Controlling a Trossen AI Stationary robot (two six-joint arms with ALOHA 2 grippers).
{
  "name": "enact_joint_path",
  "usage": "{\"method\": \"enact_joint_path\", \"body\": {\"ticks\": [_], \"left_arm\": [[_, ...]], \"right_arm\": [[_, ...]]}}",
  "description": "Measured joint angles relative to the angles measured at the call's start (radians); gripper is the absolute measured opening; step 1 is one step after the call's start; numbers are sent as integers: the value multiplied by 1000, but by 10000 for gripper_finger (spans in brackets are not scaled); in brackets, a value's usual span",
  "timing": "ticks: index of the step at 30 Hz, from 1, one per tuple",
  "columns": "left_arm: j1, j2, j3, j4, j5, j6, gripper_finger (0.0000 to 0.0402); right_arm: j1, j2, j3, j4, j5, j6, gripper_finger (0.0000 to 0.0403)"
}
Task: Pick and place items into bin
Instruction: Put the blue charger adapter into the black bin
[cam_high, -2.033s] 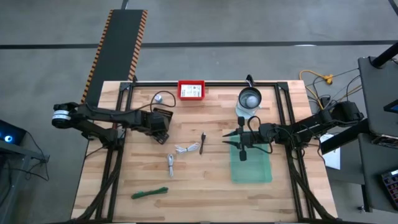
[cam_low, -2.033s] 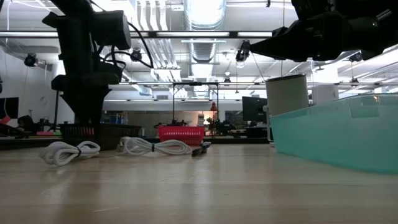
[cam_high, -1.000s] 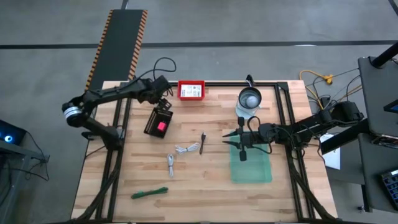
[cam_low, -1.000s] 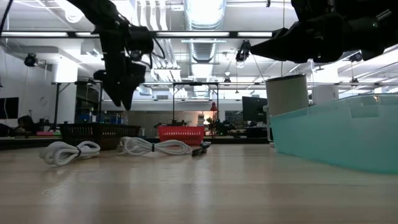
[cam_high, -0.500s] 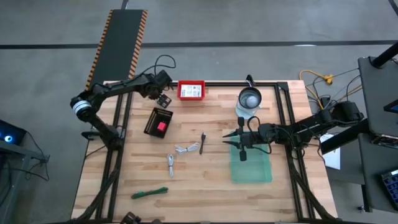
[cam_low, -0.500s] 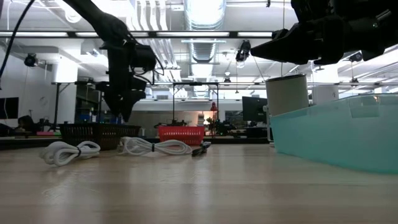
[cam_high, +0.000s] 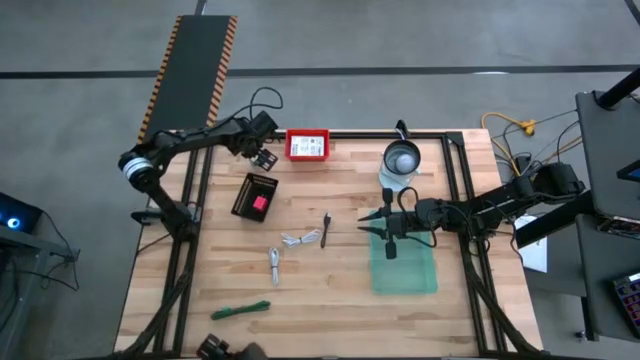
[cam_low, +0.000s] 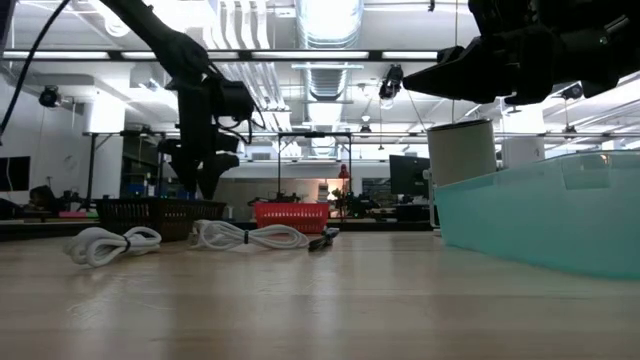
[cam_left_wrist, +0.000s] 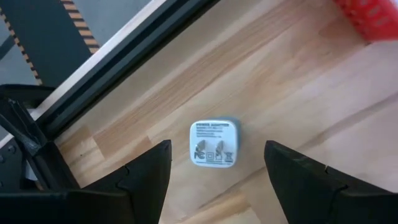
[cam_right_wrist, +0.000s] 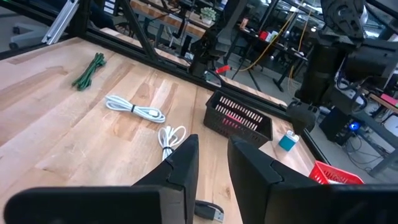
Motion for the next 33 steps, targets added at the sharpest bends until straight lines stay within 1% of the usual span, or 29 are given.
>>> {"method": "enact_joint_path", "body": {"ticks": [10, 21, 33], "left_arm": [[34, 68, -1, 8, 0, 18, 240], [54, 188, 11, 11, 0, 30, 240], [54, 197, 21, 34, 4, 45, 240]], "right_arm": [[0, 0, 0, -4, 0, -4, 73], [0, 0, 0, -4, 0, -8, 69], [0, 0, 0, -3, 0, -7, 74]]}}
